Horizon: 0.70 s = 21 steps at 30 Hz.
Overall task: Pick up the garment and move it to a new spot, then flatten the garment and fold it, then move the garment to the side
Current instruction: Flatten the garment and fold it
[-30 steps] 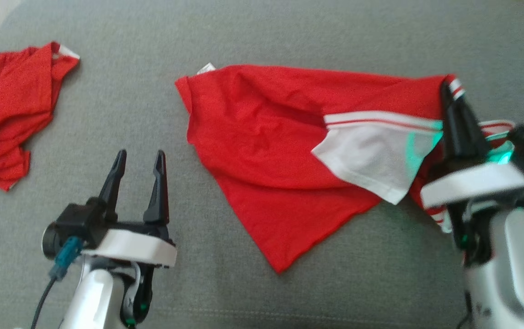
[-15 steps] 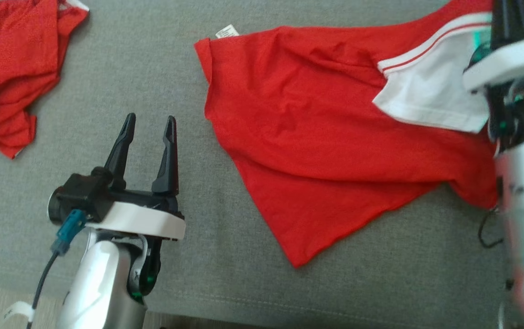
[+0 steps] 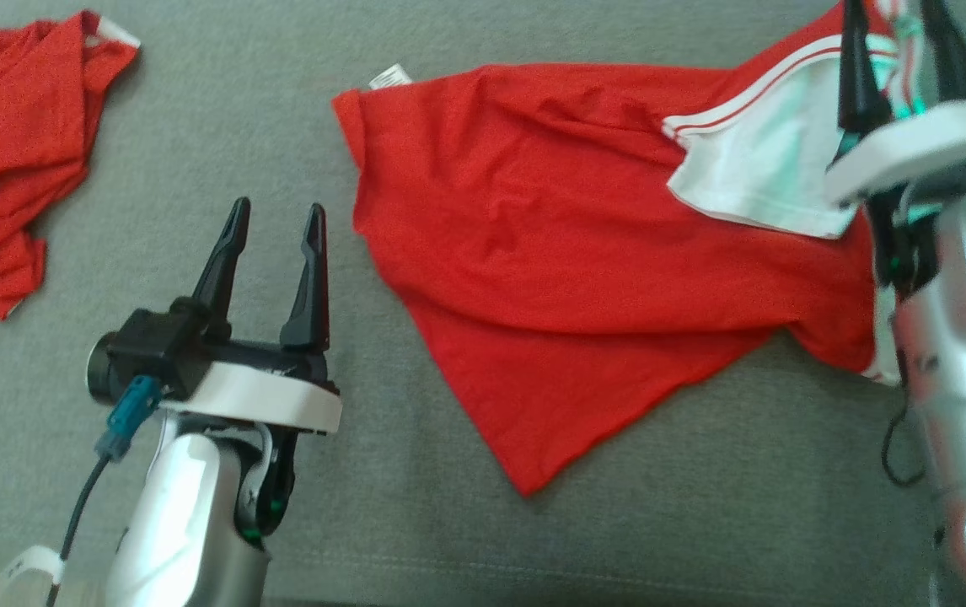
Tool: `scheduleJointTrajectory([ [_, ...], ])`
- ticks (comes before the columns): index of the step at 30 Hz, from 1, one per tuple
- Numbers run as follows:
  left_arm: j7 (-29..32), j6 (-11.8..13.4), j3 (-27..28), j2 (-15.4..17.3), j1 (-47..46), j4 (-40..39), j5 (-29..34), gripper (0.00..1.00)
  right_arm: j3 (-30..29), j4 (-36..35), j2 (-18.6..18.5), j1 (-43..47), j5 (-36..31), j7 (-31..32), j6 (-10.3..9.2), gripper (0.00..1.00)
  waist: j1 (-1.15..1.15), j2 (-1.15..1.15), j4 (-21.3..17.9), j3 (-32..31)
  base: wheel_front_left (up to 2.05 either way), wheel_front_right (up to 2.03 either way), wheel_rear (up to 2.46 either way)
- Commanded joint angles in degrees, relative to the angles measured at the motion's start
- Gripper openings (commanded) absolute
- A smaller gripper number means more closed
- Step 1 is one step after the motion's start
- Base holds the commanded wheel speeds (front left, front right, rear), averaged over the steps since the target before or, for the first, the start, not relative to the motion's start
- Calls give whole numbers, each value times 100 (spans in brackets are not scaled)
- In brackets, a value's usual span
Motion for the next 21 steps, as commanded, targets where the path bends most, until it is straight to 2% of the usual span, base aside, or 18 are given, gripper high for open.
scheduleJointTrajectory([
  [1,-30,42,251,51,51,-141,79,100,131,-263,-19,173,-48,-74,43,100,0,0,-143,-143,0,0,0],
  [8,-30,51,379,96,312,-84,152,100,120,-1252,-43,1117,-183,-38,43,100,0,0,-384,-524,0,0,0],
  [16,-30,39,373,186,641,-37,246,100,-9,-2984,245,2477,-489,302,43,100,0,0,-515,-946,0,0,0],
  [21,-30,49,322,230,820,9,276,100,-152,-3809,466,3381,-600,639,43,100,0,0,-542,-1166,0,0,0],
])
